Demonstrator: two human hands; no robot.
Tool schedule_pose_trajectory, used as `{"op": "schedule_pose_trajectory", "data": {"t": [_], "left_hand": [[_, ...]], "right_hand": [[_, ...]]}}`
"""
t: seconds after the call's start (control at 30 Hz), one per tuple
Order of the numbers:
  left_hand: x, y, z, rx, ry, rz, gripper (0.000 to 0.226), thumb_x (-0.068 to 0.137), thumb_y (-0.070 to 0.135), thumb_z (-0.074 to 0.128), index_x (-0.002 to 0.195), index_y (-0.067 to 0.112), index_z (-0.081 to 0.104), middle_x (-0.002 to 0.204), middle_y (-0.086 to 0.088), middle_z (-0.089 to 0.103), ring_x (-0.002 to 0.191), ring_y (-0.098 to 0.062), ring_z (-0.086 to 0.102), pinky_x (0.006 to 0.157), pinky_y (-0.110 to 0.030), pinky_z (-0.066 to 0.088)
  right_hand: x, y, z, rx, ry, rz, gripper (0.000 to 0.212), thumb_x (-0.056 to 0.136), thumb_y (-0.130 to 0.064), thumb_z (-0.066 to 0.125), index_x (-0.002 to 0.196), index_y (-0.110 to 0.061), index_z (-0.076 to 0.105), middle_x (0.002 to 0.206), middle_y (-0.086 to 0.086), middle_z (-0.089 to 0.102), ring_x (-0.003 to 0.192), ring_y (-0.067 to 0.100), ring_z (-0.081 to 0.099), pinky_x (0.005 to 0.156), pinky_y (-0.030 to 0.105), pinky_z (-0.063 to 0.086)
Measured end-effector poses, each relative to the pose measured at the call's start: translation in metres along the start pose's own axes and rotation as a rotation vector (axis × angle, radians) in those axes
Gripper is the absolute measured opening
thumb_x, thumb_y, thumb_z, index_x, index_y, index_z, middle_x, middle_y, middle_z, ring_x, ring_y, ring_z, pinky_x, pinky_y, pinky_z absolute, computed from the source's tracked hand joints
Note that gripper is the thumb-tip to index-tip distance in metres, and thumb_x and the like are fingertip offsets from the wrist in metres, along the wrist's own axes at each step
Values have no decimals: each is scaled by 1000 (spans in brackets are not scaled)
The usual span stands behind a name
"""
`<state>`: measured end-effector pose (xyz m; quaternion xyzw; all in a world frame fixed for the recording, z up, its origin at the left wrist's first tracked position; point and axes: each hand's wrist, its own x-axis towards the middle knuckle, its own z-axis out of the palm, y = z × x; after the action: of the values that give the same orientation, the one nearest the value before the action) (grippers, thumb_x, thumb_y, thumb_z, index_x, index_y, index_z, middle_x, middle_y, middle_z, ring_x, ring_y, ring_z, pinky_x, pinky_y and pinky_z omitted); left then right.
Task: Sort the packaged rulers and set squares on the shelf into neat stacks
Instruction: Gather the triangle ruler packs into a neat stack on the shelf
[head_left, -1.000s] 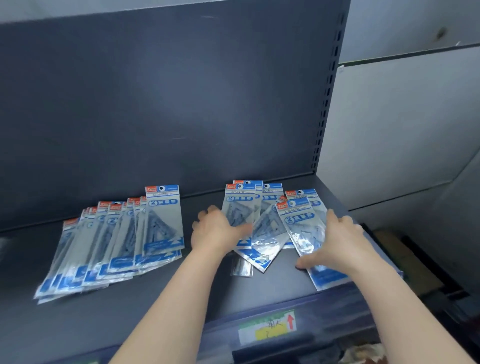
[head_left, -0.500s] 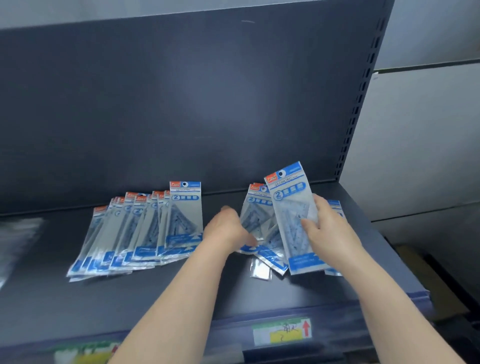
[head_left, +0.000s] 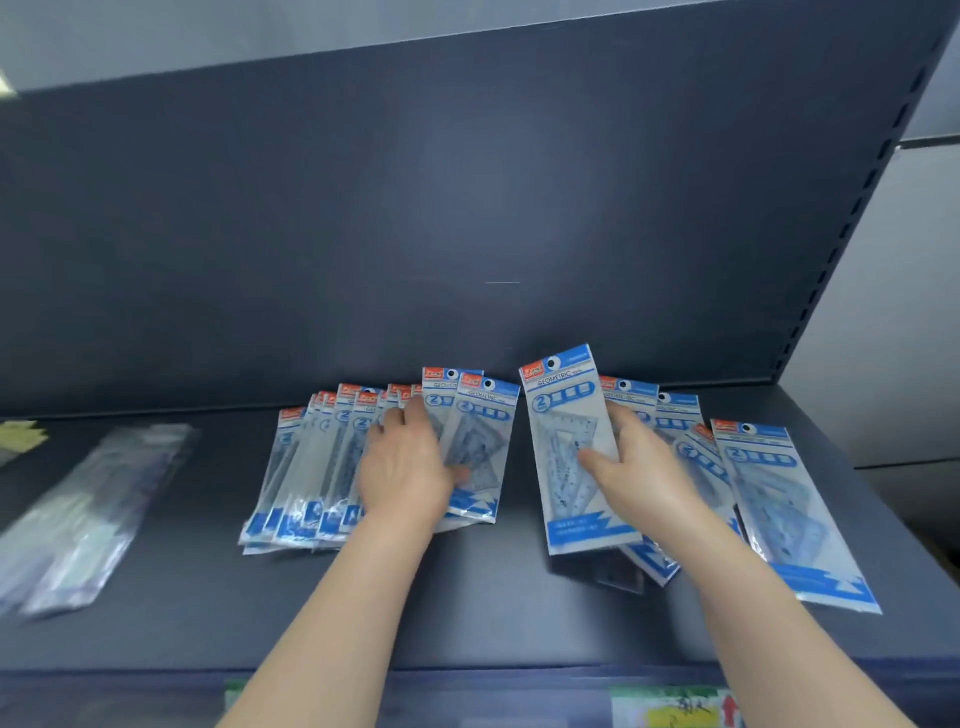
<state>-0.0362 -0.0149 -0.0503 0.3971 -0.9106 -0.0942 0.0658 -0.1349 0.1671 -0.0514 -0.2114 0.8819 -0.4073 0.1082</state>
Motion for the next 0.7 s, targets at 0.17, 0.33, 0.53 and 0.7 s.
{"op": "schedule_pose_trajectory", "data": {"t": [0.17, 0.33, 0.53, 0.7], "left_hand": [[2, -19, 2, -36, -99, 1, 60, 81, 47, 70, 126, 15, 48, 126, -8, 51, 114, -32, 54, 78, -38, 44], [3, -24, 0, -37, -26, 99, 43, 93, 21, 55, 135, 18, 44, 133, -8, 43, 114, -33, 53, 77, -40, 43], [20, -25, 11, 162, -150, 394, 33, 94, 31, 51, 127, 34, 53, 132, 0, 45, 122, -28, 39, 92, -40, 39], [21, 12, 11, 23, -114, 484, 30, 93, 32, 56, 122, 23, 59, 128, -4, 53, 123, -28, 40, 92, -38, 42]], "right_hand": [[20, -29, 46, 108, -47, -10, 53, 85, -25, 61, 134, -24, 39, 120, 2, 63, 110, 28, 60, 88, 37, 48], [9, -37, 88, -420, -160, -172, 43, 90, -34, 51, 133, -31, 49, 128, 5, 48, 117, 29, 47, 89, 34, 45], [9, -37, 87, -577, 7, -246, 33, 93, -26, 48, 122, -37, 59, 126, -6, 54, 115, 25, 42, 85, 35, 39], [-17, 5, 29, -719, 228, -51, 27, 89, -27, 54, 112, -33, 67, 124, -6, 60, 114, 26, 47, 80, 36, 39]]}}
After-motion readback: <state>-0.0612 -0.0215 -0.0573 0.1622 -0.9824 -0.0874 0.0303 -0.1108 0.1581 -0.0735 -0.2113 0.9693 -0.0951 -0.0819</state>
